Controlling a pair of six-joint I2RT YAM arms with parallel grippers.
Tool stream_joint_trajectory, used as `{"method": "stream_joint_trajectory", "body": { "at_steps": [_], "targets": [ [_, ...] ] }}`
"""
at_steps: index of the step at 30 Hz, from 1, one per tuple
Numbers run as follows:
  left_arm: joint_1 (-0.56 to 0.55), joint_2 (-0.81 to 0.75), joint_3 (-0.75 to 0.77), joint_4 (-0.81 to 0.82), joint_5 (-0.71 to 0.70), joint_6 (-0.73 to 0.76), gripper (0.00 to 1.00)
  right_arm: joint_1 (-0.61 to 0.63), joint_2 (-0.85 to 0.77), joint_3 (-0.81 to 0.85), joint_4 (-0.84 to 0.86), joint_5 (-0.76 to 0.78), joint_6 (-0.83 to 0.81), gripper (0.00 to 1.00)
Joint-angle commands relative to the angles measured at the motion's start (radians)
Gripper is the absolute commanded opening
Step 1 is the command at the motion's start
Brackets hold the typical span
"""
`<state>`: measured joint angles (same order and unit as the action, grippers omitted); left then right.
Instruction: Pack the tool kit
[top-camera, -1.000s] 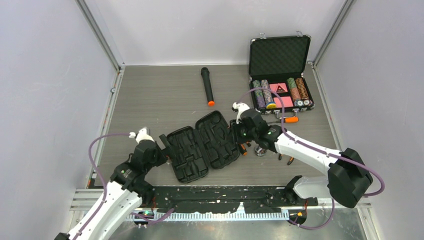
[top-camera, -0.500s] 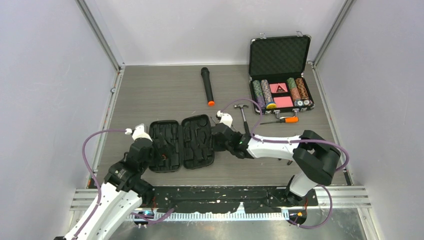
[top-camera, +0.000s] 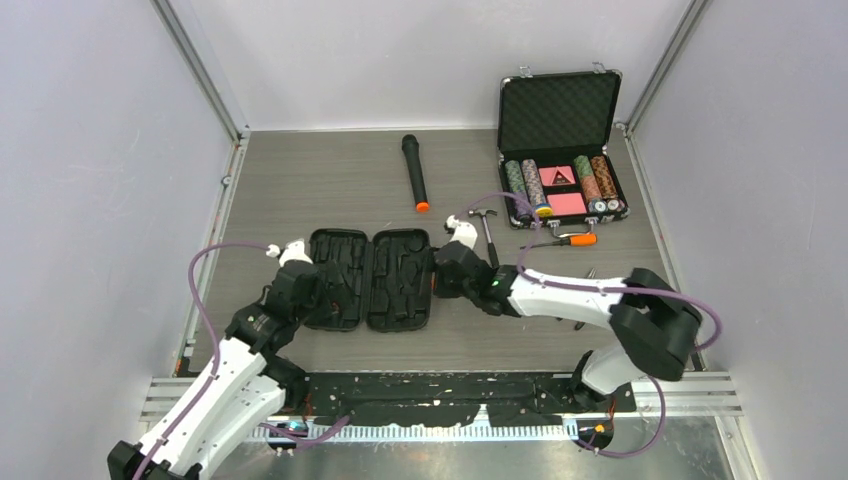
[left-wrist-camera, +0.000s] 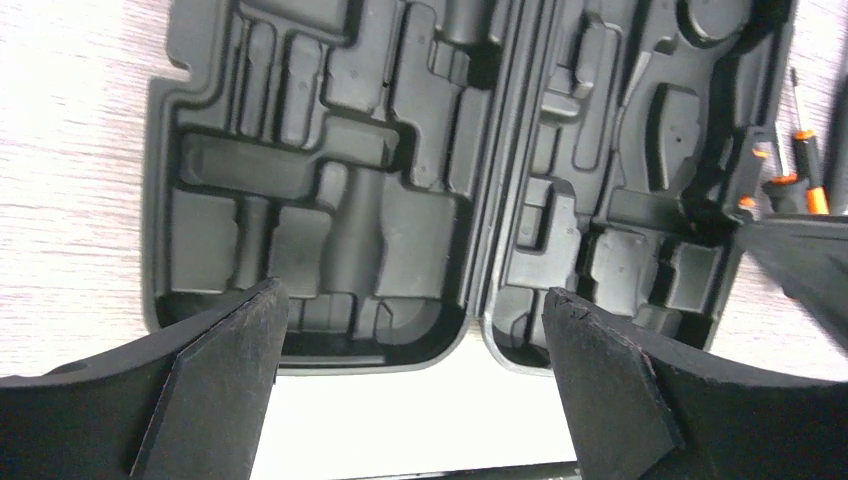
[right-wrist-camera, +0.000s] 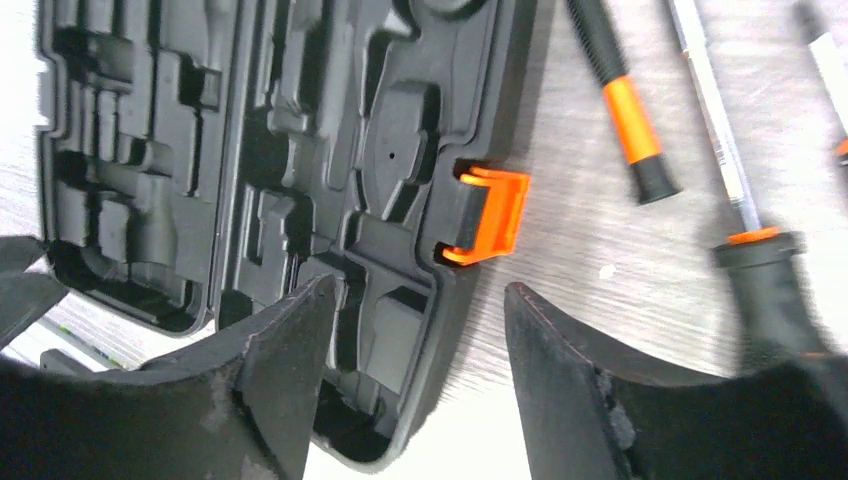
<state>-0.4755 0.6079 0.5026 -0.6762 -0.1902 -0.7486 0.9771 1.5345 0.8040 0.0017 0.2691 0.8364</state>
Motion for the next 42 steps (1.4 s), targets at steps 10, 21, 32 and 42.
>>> {"method": "stream_joint_trajectory", "body": {
  "at_steps": [10, 21, 32, 42],
  "targets": [
    [0.249, 0.077, 0.128, 0.064, 0.182, 0.179, 0.99, -0.334, -0.365, -0.069, -0.258, -0.156, -0.479, 0.67],
    [0.277, -0.040, 0.237, -0.033, 0.168, 0.369, 1.00, -0.362, -0.067, 0.116, -0.312, -0.131, -0.651, 0.50],
    [0.278, -0.081, 0.185, -0.003, 0.143, 0.378, 1.00, -0.365, 0.206, 0.285, -0.379, -0.114, -0.717, 0.43],
    [0.276, -0.091, 0.174, 0.037, 0.231, 0.405, 1.00, -0.378, 0.233, 0.266, -0.414, -0.163, -0.703, 0.21]
  ]
}}
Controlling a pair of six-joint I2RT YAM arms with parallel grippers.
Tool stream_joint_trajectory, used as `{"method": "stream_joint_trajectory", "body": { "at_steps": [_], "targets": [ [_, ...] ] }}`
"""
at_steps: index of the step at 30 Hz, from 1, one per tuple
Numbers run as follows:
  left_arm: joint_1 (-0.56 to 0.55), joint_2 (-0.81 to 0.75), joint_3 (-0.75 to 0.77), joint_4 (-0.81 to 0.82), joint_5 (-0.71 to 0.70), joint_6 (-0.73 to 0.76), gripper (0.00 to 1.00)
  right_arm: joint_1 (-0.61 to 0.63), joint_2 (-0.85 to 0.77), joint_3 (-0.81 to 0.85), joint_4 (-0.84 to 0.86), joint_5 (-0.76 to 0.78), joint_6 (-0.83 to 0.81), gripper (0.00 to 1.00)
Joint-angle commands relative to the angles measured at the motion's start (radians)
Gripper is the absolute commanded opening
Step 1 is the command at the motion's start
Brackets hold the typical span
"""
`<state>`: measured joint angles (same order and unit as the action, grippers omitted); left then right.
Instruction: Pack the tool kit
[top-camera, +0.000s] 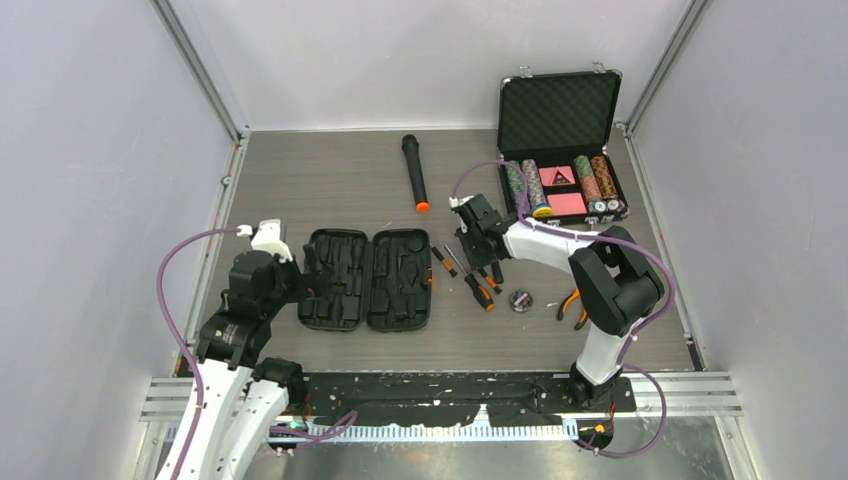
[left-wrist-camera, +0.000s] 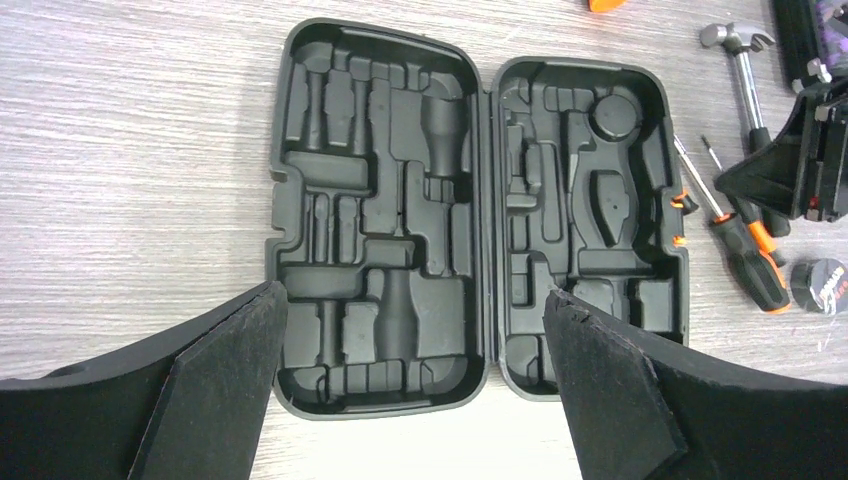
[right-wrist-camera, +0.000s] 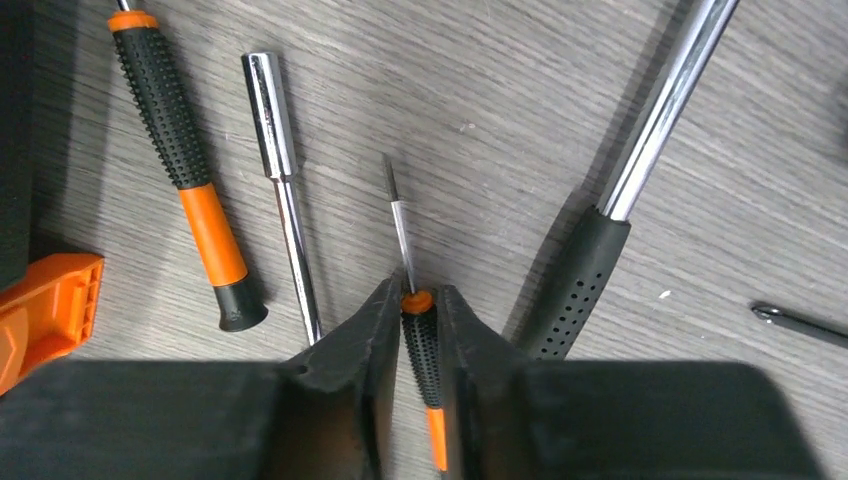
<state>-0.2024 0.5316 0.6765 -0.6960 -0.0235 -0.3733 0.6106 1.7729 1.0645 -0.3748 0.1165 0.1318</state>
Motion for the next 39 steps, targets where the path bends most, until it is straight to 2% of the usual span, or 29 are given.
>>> {"method": "stream_joint_trajectory", "body": {
  "at_steps": [1, 7, 13, 16, 21, 25, 30, 34, 39],
  "targets": [
    [0.003, -0.020, -0.007, 0.068, 0.087, 0.019, 1.00, -0.014, -0.028, -0.005, -0.035, -0.011, 0.004, 0.14],
    [-0.022, -0.050, -0.025, 0.118, 0.198, -0.061, 1.00, -0.017, -0.199, -0.024, -0.024, 0.021, 0.024, 0.06],
    [-0.173, -0.046, -0.028, 0.199, 0.172, -0.173, 1.00, -0.017, -0.427, -0.050, 0.018, 0.059, 0.120, 0.06],
    [-0.296, -0.035, -0.034, 0.261, 0.101, -0.231, 1.00, -0.017, -0.570, -0.102, 0.079, 0.043, 0.255, 0.06],
    [-0.481, 0.016, -0.053, 0.421, -0.008, -0.299, 1.00, -0.017, -0.785, -0.247, 0.286, -0.019, 0.536, 0.06],
    [-0.604, 0.097, -0.041, 0.551, -0.067, -0.278, 0.99, -0.006, -0.942, -0.388, 0.418, -0.040, 0.717, 0.05],
    [-0.760, 0.227, -0.012, 0.715, -0.142, -0.201, 0.96, 0.023, -1.052, -0.509, 0.557, -0.019, 0.892, 0.05],
    [-0.833, 0.330, -0.011, 0.865, -0.180, -0.177, 0.91, 0.066, -1.093, -0.561, 0.610, 0.020, 0.945, 0.06],
    [-0.869, 0.445, 0.017, 0.955, -0.207, -0.155, 0.88, 0.114, -1.094, -0.567, 0.640, 0.050, 0.962, 0.05]
  ]
}}
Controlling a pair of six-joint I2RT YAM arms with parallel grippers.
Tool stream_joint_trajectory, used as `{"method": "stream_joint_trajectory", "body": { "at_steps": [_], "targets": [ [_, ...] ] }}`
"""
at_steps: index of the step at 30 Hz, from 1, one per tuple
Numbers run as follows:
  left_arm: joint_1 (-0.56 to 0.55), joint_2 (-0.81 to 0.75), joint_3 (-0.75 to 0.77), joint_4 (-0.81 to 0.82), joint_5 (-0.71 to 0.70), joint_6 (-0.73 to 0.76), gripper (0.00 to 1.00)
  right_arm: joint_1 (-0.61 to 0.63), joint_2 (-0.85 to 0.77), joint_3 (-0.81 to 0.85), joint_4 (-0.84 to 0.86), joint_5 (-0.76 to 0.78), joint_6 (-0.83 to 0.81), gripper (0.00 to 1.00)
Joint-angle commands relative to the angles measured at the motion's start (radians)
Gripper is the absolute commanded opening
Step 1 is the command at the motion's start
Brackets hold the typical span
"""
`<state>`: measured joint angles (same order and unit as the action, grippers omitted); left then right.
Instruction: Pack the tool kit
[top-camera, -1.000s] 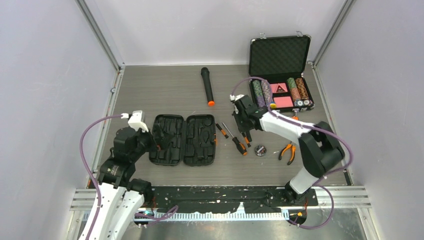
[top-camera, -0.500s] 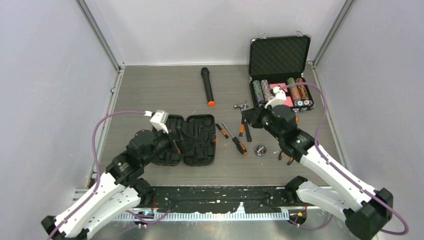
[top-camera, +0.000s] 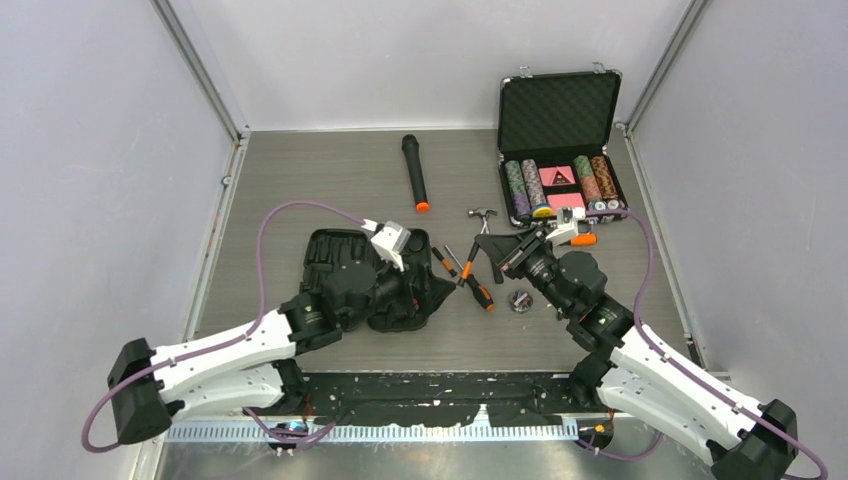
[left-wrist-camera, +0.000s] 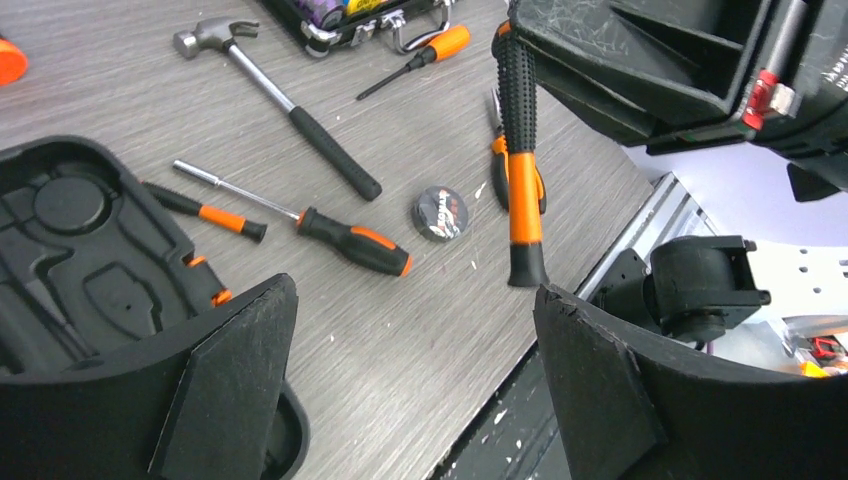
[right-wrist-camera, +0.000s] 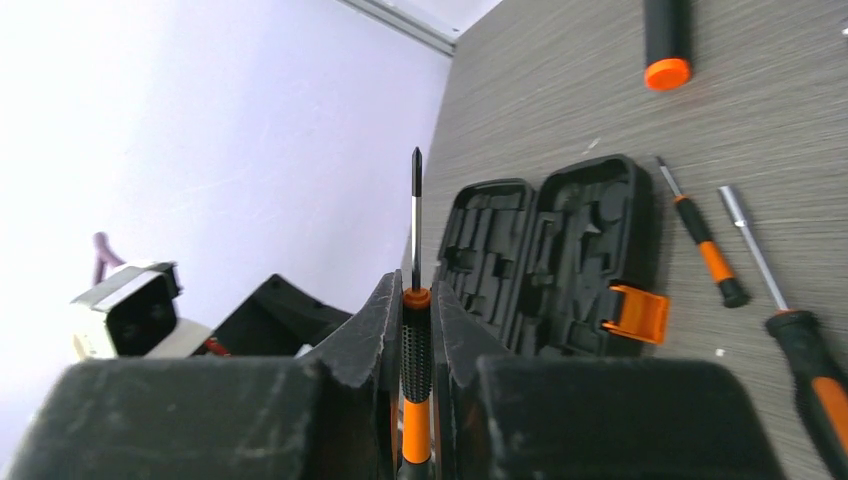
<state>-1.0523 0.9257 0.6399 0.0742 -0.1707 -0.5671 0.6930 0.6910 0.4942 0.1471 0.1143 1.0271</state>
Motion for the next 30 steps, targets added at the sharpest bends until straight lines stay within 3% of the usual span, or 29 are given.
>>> {"method": "stream_joint_trajectory", "body": {
  "at_steps": [1, 9, 12, 15, 16, 18, 21, 22, 24, 27, 30],
  "targets": [
    [-0.023, 0.065, 0.052, 0.213, -0.055, 0.041, 0.87, 0.038, -0.010, 0.002, 0.121, 0.057, 0.068, 0.05],
    [-0.047, 0.133, 0.067, 0.270, -0.009, 0.040, 0.77, 0.075, -0.001, -0.008, 0.133, 0.102, 0.062, 0.05],
    [-0.049, 0.148, 0.068, 0.275, -0.005, 0.039, 0.67, 0.080, 0.004, -0.008, 0.139, 0.103, 0.058, 0.06],
    [-0.048, 0.152, 0.067, 0.271, -0.010, 0.046, 0.48, 0.084, 0.005, -0.009, 0.139, 0.104, 0.055, 0.05],
    [-0.049, 0.151, 0.067, 0.266, -0.010, 0.055, 0.37, 0.084, 0.004, -0.010, 0.139, 0.104, 0.054, 0.05],
    [-0.048, 0.139, 0.080, 0.213, -0.015, 0.087, 0.04, 0.085, 0.005, -0.009, 0.141, 0.098, 0.046, 0.07],
    [-0.022, 0.083, 0.086, 0.102, -0.008, 0.157, 0.00, 0.084, 0.003, 0.014, 0.108, 0.077, 0.007, 0.23],
    [-0.002, 0.059, 0.090, 0.055, 0.017, 0.179, 0.00, 0.083, -0.006, 0.029, 0.094, 0.073, -0.030, 0.35],
    [0.047, 0.010, 0.106, -0.055, 0.067, 0.230, 0.00, 0.080, -0.024, 0.067, 0.015, 0.076, -0.114, 0.49],
    [0.127, -0.067, 0.140, -0.263, 0.129, 0.317, 0.00, 0.066, -0.055, 0.133, -0.141, 0.062, -0.320, 0.64],
    [0.153, -0.131, 0.191, -0.447, 0.165, 0.467, 0.00, 0.047, -0.056, 0.238, -0.242, -0.100, -0.582, 0.77]
  ]
}}
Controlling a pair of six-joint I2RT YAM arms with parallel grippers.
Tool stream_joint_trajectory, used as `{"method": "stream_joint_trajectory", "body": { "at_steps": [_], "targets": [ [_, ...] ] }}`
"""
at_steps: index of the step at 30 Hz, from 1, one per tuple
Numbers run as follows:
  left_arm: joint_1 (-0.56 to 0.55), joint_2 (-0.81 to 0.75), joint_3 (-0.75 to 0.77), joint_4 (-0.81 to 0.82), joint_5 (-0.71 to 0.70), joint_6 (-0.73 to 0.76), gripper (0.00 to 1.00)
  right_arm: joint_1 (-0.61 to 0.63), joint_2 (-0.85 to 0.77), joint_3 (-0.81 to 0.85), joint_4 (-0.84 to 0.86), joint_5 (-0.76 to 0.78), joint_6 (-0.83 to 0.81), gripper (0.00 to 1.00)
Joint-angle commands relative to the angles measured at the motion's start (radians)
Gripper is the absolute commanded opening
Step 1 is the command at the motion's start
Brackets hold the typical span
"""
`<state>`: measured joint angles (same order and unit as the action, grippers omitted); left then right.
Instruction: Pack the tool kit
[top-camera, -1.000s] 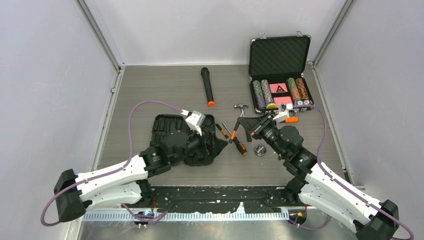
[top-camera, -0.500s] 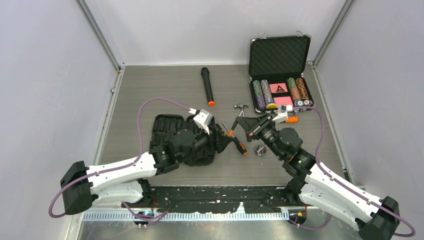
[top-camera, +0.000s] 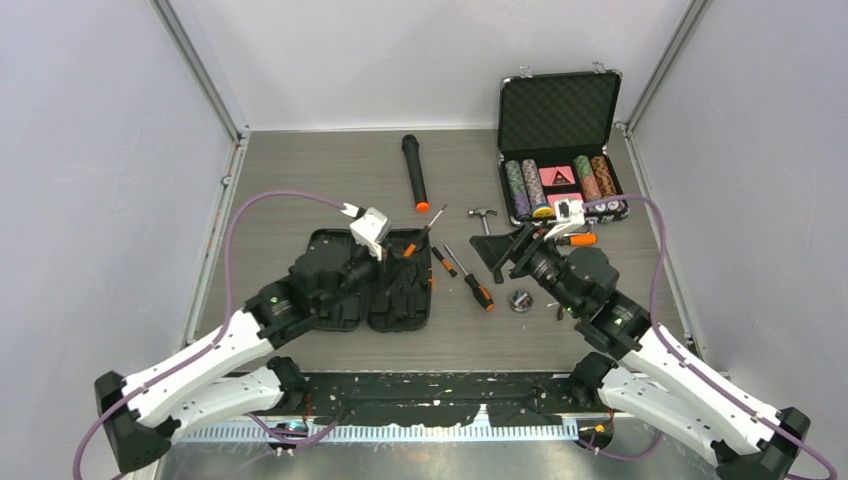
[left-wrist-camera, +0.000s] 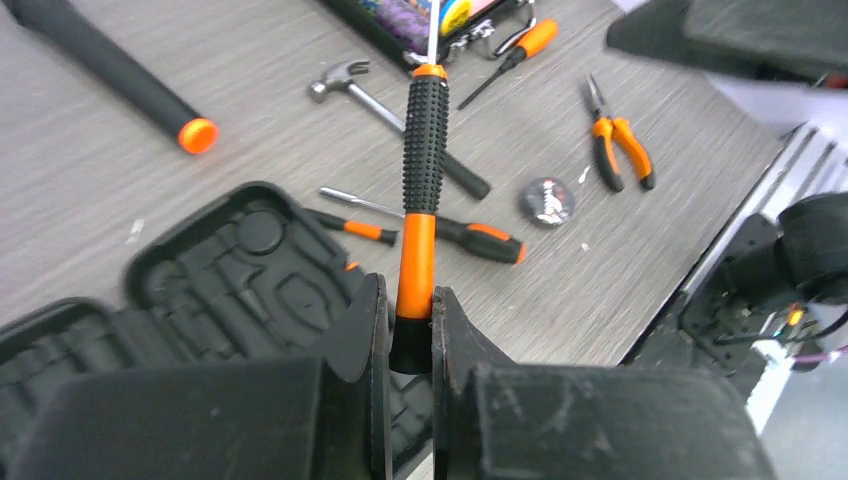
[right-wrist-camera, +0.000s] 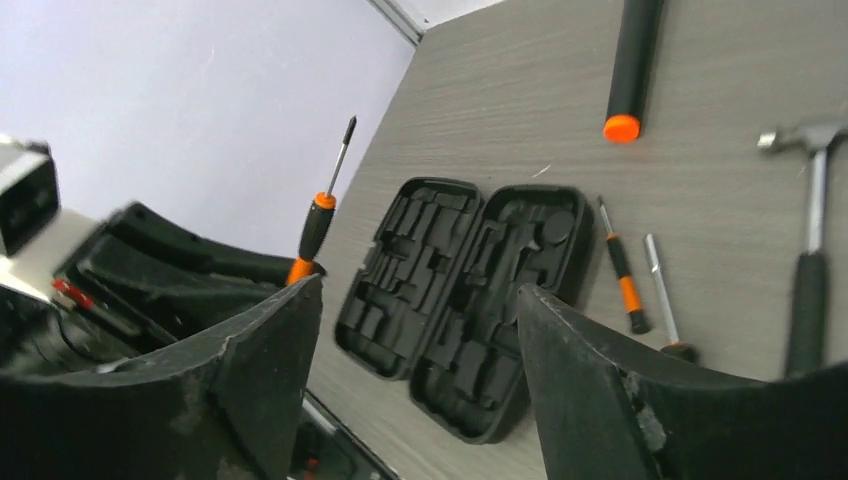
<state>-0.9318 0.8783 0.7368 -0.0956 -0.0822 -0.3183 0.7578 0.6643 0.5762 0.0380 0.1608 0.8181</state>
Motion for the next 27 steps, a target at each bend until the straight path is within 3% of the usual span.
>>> {"method": "stream_joint_trajectory", "body": {
  "at_steps": [1, 4, 8, 13, 21, 27],
  "targets": [
    [0.033, -0.100, 0.115, -0.336, 0.107, 0.263, 0.00, -0.020, -0.019, 0.186, -0.200, -0.189, -0.498, 0.81],
    [0.033, -0.119, 0.186, -0.490, 0.178, 0.374, 0.00, -0.020, 0.014, 0.323, -0.367, -0.370, -0.694, 0.83],
    [0.033, -0.117, 0.252, -0.634, 0.231, 0.487, 0.00, -0.020, 0.077, 0.424, -0.467, -0.598, -0.906, 0.84],
    [0.033, -0.098, 0.311, -0.719, 0.308, 0.591, 0.00, -0.011, 0.217, 0.569, -0.580, -0.787, -1.025, 0.84],
    [0.033, -0.075, 0.364, -0.777, 0.399, 0.645, 0.00, 0.089, 0.452, 0.735, -0.778, -0.802, -1.209, 0.81],
    [0.032, -0.072, 0.367, -0.788, 0.436, 0.646, 0.00, 0.145, 0.571, 0.781, -0.854, -0.785, -1.264, 0.69]
  ]
}}
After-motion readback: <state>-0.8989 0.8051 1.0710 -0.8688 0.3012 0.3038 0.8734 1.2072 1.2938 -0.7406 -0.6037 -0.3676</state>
